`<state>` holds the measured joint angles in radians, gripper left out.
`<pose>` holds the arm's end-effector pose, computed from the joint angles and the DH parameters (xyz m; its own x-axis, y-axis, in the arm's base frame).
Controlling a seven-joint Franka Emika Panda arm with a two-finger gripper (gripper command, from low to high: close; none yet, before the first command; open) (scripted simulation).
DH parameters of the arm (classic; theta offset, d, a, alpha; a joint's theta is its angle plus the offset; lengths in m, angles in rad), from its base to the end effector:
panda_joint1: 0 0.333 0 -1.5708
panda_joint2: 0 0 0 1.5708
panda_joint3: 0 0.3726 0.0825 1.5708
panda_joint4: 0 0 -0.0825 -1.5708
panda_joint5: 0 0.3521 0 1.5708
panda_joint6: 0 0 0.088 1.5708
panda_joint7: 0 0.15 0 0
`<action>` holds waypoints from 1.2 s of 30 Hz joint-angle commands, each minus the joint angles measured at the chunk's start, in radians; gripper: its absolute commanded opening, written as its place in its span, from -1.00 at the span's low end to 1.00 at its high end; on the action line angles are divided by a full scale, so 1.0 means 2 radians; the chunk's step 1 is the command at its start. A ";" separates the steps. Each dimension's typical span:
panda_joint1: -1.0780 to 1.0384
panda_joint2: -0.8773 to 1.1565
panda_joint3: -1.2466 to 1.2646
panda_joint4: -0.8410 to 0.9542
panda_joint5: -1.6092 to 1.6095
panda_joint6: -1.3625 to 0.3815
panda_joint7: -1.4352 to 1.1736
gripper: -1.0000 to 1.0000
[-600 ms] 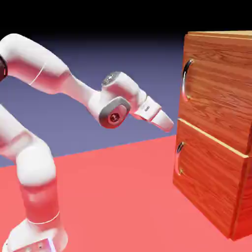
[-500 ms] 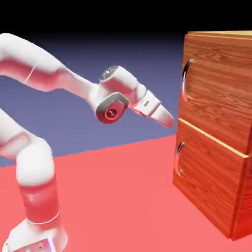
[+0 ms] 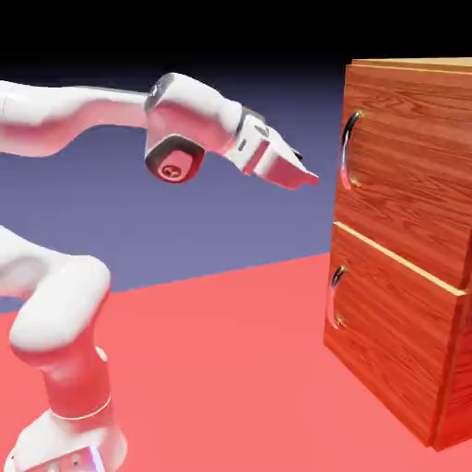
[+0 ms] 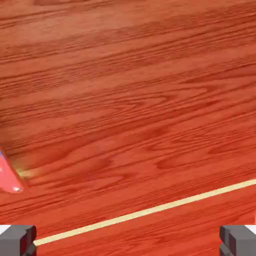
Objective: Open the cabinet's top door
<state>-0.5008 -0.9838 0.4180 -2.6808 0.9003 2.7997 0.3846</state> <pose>0.2905 0.0028 0.6236 0.1316 -0.8607 0.4918 -0.4244 -0.4972 -0.7567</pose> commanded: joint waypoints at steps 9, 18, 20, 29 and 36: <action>-0.112 -0.090 0.091 0.028 0.196 -0.052 -0.077 0.00; -0.223 -0.180 0.182 0.056 0.392 -0.103 -0.155 0.00; -0.248 -0.200 0.202 0.062 0.435 -0.115 -0.172 0.00; -0.359 -0.290 0.293 0.091 0.631 -0.166 -0.250 0.00; -0.442 -0.357 0.360 0.111 0.776 -0.205 -0.307 0.00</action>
<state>-1.3845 -1.6968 1.1383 -2.4581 2.4518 2.3907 -0.2295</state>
